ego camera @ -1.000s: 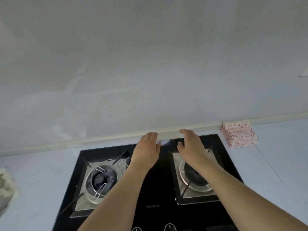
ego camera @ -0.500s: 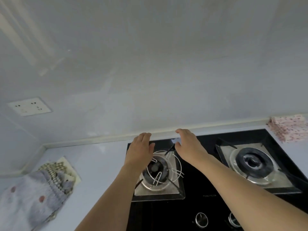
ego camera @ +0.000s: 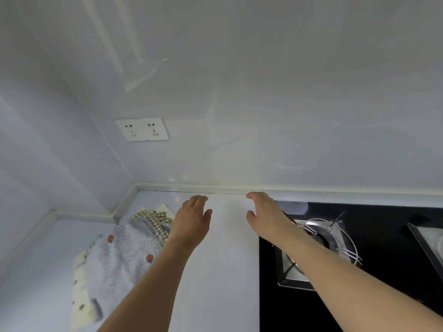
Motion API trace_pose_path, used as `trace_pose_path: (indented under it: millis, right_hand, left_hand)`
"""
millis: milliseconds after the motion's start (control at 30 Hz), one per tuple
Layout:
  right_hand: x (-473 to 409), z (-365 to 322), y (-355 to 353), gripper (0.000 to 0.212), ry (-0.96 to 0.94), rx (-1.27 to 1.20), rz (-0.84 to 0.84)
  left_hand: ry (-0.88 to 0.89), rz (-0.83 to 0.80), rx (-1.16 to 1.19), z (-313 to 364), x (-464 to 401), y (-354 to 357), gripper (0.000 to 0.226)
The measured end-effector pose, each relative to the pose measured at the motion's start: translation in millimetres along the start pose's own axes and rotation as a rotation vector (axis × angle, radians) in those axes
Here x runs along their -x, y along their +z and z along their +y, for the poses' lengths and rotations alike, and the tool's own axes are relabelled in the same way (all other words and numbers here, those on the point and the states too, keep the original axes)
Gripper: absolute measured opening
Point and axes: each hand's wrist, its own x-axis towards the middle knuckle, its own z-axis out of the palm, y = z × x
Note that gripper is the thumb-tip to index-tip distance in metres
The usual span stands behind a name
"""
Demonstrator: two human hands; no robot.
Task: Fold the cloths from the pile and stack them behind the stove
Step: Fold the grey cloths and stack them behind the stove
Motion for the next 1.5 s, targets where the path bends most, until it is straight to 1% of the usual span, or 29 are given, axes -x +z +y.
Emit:
trace_pose_path:
  millis: [133, 267, 400, 533, 633, 700, 833, 900, 1000, 1100, 1167, 1233, 1300, 1400, 1500]
  right_hand:
    - [-25, -46, 39, 0.048, -0.109, 0.023, -0.066]
    - [-37, -92, 93, 0.046, -0.167, 0.023, -0.150]
    - [-43, -128, 156, 0.041, -0.245, 0.062, -0.230]
    - [-48, -135, 234, 0.032, -0.339, 0.075, -0.229]
    - [-46, -121, 286, 0.027, -0.454, 0.093, -0.218]
    - [-45, -106, 314, 0.024, -0.530, 0.088, -0.138]
    - [-45, -82, 349, 0.024, -0.591, 0.057, 0.089]
    - [-46, -76, 358, 0.024, -0.634, 0.061, 0.159]
    - [-44, -69, 365, 0.023, -0.656, 0.053, 0.200]
    - [-40, -66, 368, 0.024, -0.685, 0.067, 0.239]
    - [-33, -63, 370, 0.024, -0.690, 0.076, 0.252]
    - [-23, -59, 371, 0.024, -0.676, 0.064, 0.241]
    - [-13, -53, 368, 0.027, -0.666, 0.016, 0.210]
    - [-6, -50, 360, 0.033, -0.666, -0.016, 0.194]
    - [-9, -52, 359, 0.040, -0.673, 0.002, 0.146]
  left_hand:
    - [-0.144, 0.033, 0.044, -65, 21, -21, 0.039]
    - [-0.220, -0.006, 0.081, -137, 44, -31, 0.036]
    - [-0.321, -0.021, 0.128, -209, 67, -26, 0.030]
    - [-0.261, -0.113, 0.204, -270, 81, -3, 0.017]
    - [-0.215, -0.059, 0.264, -299, 94, 29, 0.011]
    - [-0.163, 0.043, 0.278, -310, 104, 53, 0.011]
    - [-0.029, 0.296, 0.153, -315, 110, 82, 0.019]
    - [0.013, 0.350, 0.117, -319, 110, 90, 0.022]
    - [0.044, 0.403, 0.087, -324, 112, 99, 0.020]
    - [0.065, 0.468, 0.059, -316, 120, 99, 0.011]
    - [0.100, 0.483, 0.061, -309, 131, 97, 0.007]
    - [0.172, 0.464, 0.026, -301, 145, 97, 0.010]
    - [0.218, 0.433, -0.033, -294, 161, 100, 0.021]
    - [0.227, 0.385, -0.108, -289, 176, 108, 0.037]
    - [0.268, 0.348, -0.091, -292, 173, 102, 0.034]
